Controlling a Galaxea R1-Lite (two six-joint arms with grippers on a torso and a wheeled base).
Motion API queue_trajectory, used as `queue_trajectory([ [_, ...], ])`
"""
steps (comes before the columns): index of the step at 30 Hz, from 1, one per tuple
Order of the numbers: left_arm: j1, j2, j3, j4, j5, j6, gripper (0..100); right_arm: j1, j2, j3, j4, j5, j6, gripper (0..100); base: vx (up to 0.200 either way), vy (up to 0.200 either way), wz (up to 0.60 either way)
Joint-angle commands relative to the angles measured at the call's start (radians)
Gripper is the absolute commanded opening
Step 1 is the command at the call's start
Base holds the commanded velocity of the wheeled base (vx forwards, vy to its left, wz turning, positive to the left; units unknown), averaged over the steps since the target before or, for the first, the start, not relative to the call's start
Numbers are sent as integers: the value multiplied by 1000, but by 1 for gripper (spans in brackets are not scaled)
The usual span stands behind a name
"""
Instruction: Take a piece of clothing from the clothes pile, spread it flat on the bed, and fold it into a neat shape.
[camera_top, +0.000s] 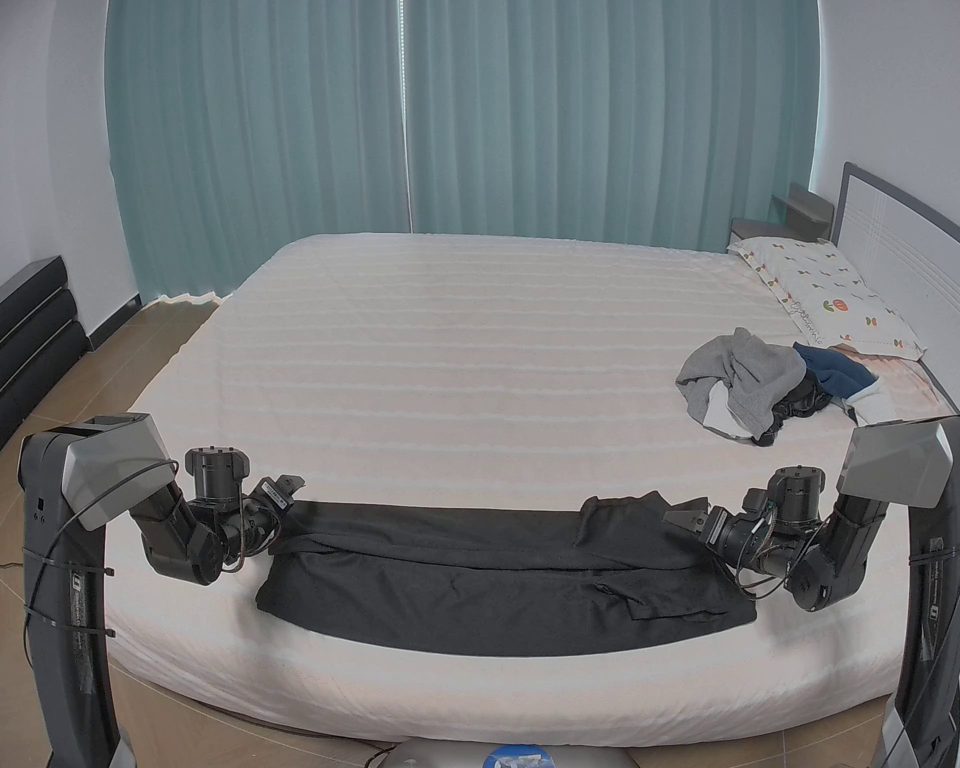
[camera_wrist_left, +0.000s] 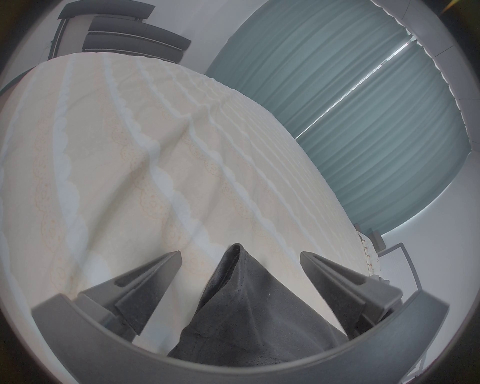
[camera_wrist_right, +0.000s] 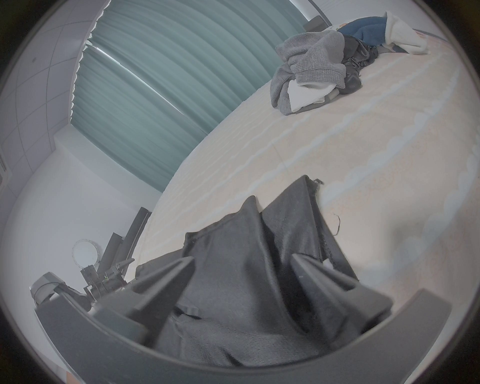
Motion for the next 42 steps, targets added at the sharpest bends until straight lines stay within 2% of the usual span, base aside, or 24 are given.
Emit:
queue_trajectory([
  [1, 0, 0, 0, 1, 2, 3, 100, 0, 17, 11, 0, 1, -15, 0, 0, 0, 0],
  [13, 1, 0, 9, 1, 6, 7, 100, -15, -75, 146, 0, 10, -76, 0, 0, 0, 0],
  [18, 1, -3, 28, -1, 9, 38, 100, -18, -77, 175, -10, 10, -105, 0, 0, 0, 0],
  [24, 3, -5, 31, -33, 45, 41, 100, -16, -69, 190, -10, 10, -136, 0, 0, 0, 0],
  [25, 3, -5, 31, -36, 46, 42, 100, -16, -67, 189, -10, 10, -136, 100, 0, 0, 0],
  [36, 15, -86, 60, -31, 35, 41, 100, -19, -113, 177, -14, -4, -118, 100, 0, 0, 0],
  [38, 23, -166, 98, -24, 31, 42, 100, -26, -155, 161, 0, -4, -108, 100, 0, 0, 0],
  [42, 12, -229, 141, 7, -17, 47, 100, -15, -205, 98, 67, -24, -99, 100, 0, 0, 0],
])
